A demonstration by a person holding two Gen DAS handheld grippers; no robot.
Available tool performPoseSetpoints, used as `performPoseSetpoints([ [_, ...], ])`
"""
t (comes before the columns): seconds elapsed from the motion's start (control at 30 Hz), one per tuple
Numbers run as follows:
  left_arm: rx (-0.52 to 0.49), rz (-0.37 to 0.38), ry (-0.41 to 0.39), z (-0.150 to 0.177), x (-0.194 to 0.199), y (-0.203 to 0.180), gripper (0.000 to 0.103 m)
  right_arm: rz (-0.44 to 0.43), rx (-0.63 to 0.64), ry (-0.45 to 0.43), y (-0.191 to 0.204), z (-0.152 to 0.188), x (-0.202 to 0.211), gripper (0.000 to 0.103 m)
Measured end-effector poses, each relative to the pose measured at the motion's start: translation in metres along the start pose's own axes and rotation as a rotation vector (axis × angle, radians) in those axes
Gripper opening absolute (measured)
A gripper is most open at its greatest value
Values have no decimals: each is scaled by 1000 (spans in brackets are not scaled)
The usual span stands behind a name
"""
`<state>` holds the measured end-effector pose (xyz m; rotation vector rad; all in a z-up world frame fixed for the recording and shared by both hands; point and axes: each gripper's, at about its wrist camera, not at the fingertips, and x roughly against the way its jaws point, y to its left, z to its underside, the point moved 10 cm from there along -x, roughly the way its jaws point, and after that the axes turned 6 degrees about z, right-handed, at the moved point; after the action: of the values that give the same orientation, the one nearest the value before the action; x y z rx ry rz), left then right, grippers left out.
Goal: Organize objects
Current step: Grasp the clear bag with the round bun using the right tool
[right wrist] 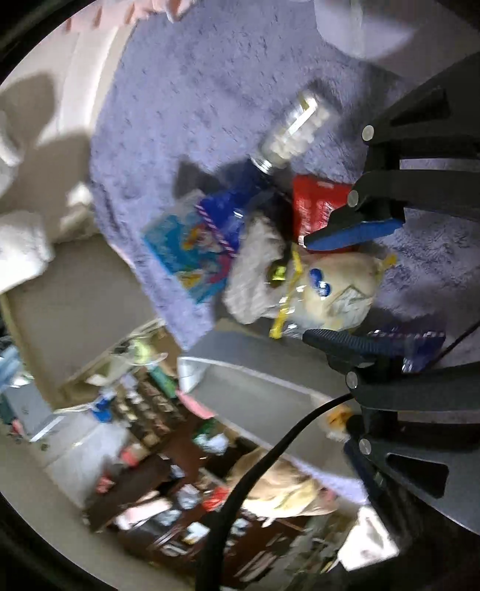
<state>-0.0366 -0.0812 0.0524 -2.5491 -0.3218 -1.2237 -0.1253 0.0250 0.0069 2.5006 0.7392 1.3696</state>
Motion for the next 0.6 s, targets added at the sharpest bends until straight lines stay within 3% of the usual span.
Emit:
performPoseSetpoints([
  [0.03, 9, -45, -12, -2, 2, 8, 50, -7, 12, 8, 1, 3, -9, 46],
  [0.1, 41, -67, -20, -3, 2, 17, 50, -17, 29, 23, 5, 8, -27, 46],
  [0.23, 177, 22, 22, 3, -8, 29, 50, -53, 13, 20, 5, 12, -39, 48],
  [0.27, 191, 30, 31, 5, -10, 30, 50, -80, 5, 37, 7, 15, -46, 54],
  [0.43, 180, -4, 27, 5, -14, 25, 50, -144, -28, 46, 2, 19, -59, 59],
  [0.47, 178, 4, 25, 5, -13, 23, 50, -156, -47, 49, -1, 18, -58, 57],
  [0.5, 174, 12, 22, 5, -13, 19, 50, -163, -62, 50, -4, 17, -57, 46],
  [0.6, 165, 35, 1, 3, -9, 12, 50, -222, -149, 56, -15, 13, -51, 34],
])
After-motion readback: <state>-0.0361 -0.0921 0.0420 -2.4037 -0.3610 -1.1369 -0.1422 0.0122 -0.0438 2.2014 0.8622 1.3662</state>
